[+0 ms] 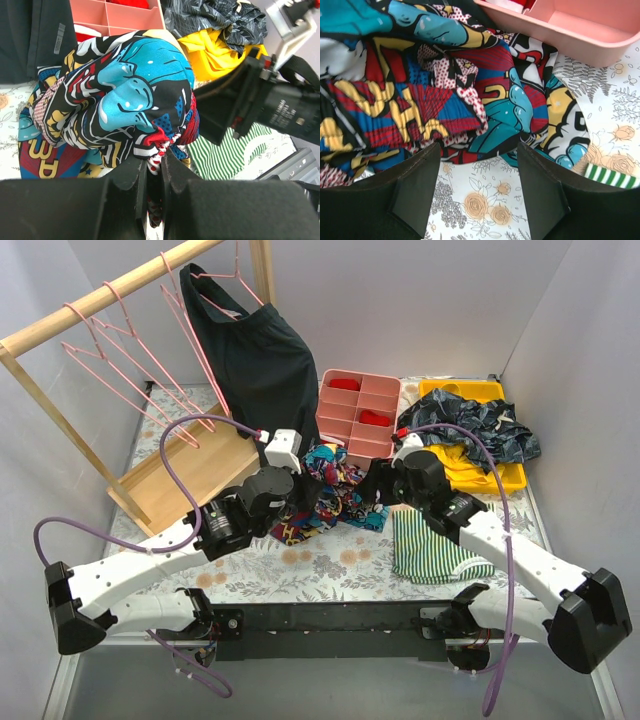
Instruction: Place the shorts on the hanger
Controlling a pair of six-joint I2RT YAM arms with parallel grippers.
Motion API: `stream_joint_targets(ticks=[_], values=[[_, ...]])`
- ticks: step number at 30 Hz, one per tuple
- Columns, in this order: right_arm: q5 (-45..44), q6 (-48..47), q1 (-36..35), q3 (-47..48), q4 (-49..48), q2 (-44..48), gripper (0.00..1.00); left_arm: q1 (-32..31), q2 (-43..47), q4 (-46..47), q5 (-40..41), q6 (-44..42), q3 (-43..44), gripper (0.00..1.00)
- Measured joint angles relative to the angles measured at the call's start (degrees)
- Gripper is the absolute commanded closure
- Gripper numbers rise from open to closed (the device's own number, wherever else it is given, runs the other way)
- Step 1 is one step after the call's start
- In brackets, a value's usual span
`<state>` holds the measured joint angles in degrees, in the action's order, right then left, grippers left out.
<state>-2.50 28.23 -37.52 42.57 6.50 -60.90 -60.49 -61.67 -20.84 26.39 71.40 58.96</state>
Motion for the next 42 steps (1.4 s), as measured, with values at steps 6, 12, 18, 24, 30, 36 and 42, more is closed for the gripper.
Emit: stream_joint_targets(ticks=[6,12,18,24,30,36,42], values=[[0.5,1.9,0.7,-0.3,-5.3,-3.6,0.32,0.0,0.6,-1.5,0.0,0.7,-0.1,1.0],[2.2,4.5,1.5,-0.6,-12.3,-6.1,0.43,0.0,0.7,-1.9,0.0,1.0,-0.1,1.0],[5.7,8.4,1.5,-2.2,-18.5,-9.7,0.5,0.0,0.9,-2.8,0.0,1.0,-0.1,1.0],[6.8,15.9,1.5,-7.5,-26.1,-11.1,0.71,0.0,2.4,-3.1,0.0,1.3,-1.1,1.0],[6.6,21.8,1.6,-10.2,-30.6,-11.2,0.59,0.0,4.3,-4.8,-0.1,2.3,-3.0,1.0],[8.4,25.5,1.9,-10.1,-36.8,-15.8,0.54,0.0,5.9,-5.1,-1.1,2.8,-5.1,1.0],[10.5,28.4,1.9,-10.1,-41.2,-21.6,0.91,0.0,7.1,-5.3,-1.7,3.2,-6.2,1.0]])
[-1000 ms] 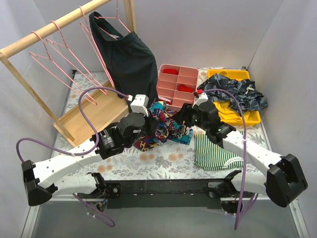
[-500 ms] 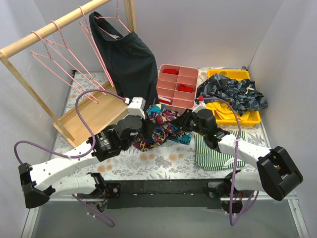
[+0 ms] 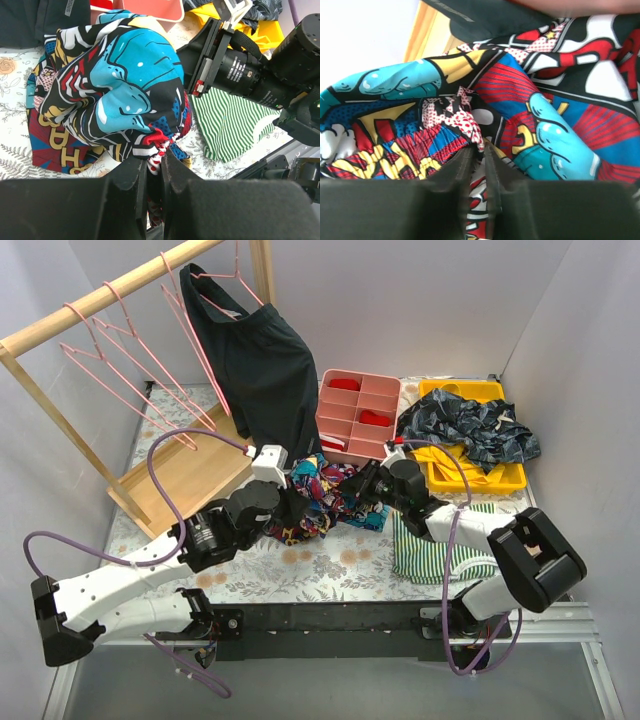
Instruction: Place the shorts on the hanger
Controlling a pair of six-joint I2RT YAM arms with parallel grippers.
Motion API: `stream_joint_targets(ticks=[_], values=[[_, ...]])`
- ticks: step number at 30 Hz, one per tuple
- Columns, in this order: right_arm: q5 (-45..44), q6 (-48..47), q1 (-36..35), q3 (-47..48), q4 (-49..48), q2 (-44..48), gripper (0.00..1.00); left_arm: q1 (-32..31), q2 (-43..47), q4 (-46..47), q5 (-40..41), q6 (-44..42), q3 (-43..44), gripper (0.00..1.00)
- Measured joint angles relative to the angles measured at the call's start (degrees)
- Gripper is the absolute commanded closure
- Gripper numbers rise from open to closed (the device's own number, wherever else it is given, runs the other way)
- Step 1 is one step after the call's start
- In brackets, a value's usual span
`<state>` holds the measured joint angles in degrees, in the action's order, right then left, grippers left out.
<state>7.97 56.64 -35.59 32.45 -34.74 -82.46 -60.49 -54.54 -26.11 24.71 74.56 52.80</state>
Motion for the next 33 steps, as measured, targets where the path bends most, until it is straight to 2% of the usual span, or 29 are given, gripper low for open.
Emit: stream_joint_targets(ticks=[1,5,9,13,14,15,17,19,24,28,32,33], values=[[0.2,0.4,0.0,0.0,-0.7,-0.3,0.99,0.0,0.2,0.1,-0.1,0.1,-0.2,1.0],[-0.8,0.8,0.0,0.7,0.6,0.5,0.99,0.0,1.0,0.5,-0.5,0.8,-2.3,1.0],[-8.7,-3.1,-0.1,5.1,14.8,7.6,0.99,0.0,1.5,0.9,-1.0,1.7,-5.9,0.99],[-20.2,-11.0,-0.7,15.6,32.7,17.1,0.99,0.0,-0.6,4.0,-3.2,1.7,-10.0,0.84],[-22.6,-12.7,-1.0,17.8,35.6,18.6,0.99,0.0,-2.3,5.6,-4.1,1.4,-10.7,0.82],[-24.9,-14.4,-1.3,20.2,39.2,20.1,0.99,0.1,-4.7,8.0,-5.2,0.9,-11.1,0.74],[-29.3,-18.0,-2.2,23.8,45.8,21.9,0.99,0.2,-9.9,12.1,-7.2,0.0,-11.0,0.67],[-34.0,-20.7,-2.3,25.6,51.4,22.0,0.99,0.2,-16.0,15.5,-9.0,-0.7,-10.1,0.62],[-40.7,-24.7,-1.2,25.8,62.0,15.1,0.99,0.3,-27.8,17.2,-11.1,-0.2,-6.7,0.62],[-41.2,-26.8,0.1,25.8,65.5,10.3,0.99,0.1,-27.4,17.0,-11.9,1.4,-8.7,0.62],[-40.9,-28.0,0.4,25.9,65.7,9.7,0.99,-1.1,-25.7,17.2,-11.0,4.1,-11.5,0.61],[-40.7,-28.2,0.3,25.9,65.7,9.7,0.99,-1.6,-25.7,17.2,-10.6,4.8,-11.9,0.55]])
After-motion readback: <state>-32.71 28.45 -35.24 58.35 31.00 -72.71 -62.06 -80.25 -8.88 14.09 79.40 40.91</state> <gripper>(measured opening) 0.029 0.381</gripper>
